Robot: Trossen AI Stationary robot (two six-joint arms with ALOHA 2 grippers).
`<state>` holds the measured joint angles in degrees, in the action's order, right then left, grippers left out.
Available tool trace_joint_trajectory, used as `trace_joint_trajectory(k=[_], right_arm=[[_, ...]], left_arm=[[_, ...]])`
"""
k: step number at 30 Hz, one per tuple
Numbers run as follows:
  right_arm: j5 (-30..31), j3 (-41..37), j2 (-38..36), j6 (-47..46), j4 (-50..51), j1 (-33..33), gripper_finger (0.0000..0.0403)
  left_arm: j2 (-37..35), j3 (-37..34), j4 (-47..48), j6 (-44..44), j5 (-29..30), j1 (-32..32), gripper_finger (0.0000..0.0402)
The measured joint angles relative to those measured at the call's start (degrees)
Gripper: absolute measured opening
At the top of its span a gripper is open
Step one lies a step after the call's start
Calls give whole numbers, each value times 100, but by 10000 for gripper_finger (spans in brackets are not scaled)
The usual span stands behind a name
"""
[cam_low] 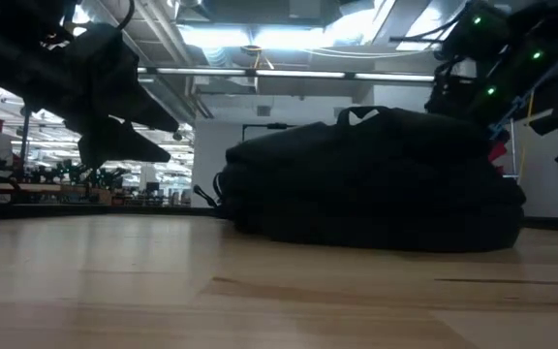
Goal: Unpack backpack
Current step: Open the black backpack
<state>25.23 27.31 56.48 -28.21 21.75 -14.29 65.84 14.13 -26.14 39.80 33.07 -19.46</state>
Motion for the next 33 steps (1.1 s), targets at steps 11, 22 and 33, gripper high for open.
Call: trace_joint_trajectory(k=[11,22,33], right_arm=[[-421,3,1286,404,-808,-161,288],[-478,7,1392,604,-971,-159,48],[61,726,376,1301,-326,-161,2]], left_arm=[[0,0,19,-116,152,0,288],[0,0,19,-95,213,0,288],[0,0,21,-79,213,0,288]])
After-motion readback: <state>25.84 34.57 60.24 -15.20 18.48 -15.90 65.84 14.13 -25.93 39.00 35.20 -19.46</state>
